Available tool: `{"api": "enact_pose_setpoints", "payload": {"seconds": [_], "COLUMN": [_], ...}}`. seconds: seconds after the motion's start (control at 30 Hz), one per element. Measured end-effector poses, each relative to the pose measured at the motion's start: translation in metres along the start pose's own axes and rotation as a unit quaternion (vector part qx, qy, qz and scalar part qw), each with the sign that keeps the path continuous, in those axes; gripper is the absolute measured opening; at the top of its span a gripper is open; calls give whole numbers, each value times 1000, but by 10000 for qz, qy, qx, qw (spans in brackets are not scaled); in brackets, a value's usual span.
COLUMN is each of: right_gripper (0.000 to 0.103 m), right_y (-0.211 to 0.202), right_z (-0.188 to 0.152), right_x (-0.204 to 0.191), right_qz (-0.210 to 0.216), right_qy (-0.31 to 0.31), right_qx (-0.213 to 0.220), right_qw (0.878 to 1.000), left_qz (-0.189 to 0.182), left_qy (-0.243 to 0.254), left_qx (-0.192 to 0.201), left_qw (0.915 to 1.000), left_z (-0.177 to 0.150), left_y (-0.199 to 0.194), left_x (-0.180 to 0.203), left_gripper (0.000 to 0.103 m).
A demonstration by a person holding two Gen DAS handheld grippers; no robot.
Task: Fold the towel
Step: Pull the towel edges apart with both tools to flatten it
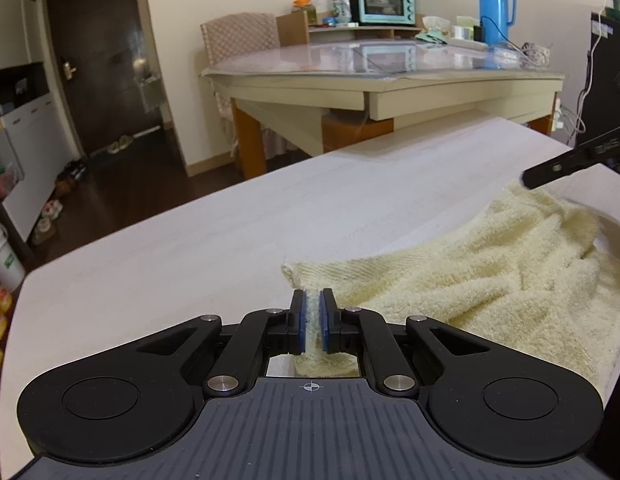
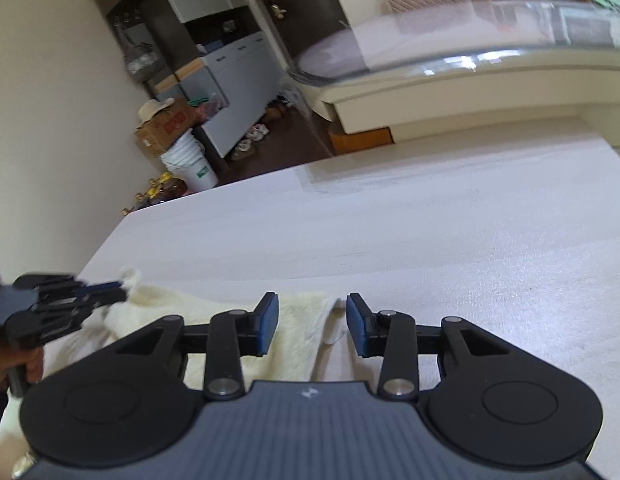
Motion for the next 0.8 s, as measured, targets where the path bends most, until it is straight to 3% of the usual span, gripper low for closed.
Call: {"api": "enact_pose_setpoints", "payload": {"seconds": [0.03, 0.13, 0.47, 0.8], "right_gripper": [36, 9, 8, 11], "right_y": [5, 11, 13, 60], "right_z": [0, -1, 34, 43], "right_x": [0, -2, -20, -2], "right_qz": [18, 94, 12, -301], "right_qy": [27, 12, -747, -740], "right_qx": [-20, 15, 614, 304], "right_qw": [10000, 10000, 9953, 9963], "left_qz": [-1, 22, 407, 714], "left_qy": [-9, -64, -288, -561], "left_qx": [6, 76, 395, 136], "left_qw": [10000, 9999, 9980, 9958], "left_z": [-2, -4, 25, 30], "left_y": [-1, -3, 17, 55], "left_x": [0, -1, -18, -37], "left_gripper": [7, 7, 7, 8]}}
Point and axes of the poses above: each gripper's, at about its wrist camera, not at the fingertips, and y roughly the way its jaws point, x to its right, z to its top, the point moved 5 cm from there along y, roughly the way its jaws point, and after that the axes turned 1 degree about x, right-handed, at the moved point
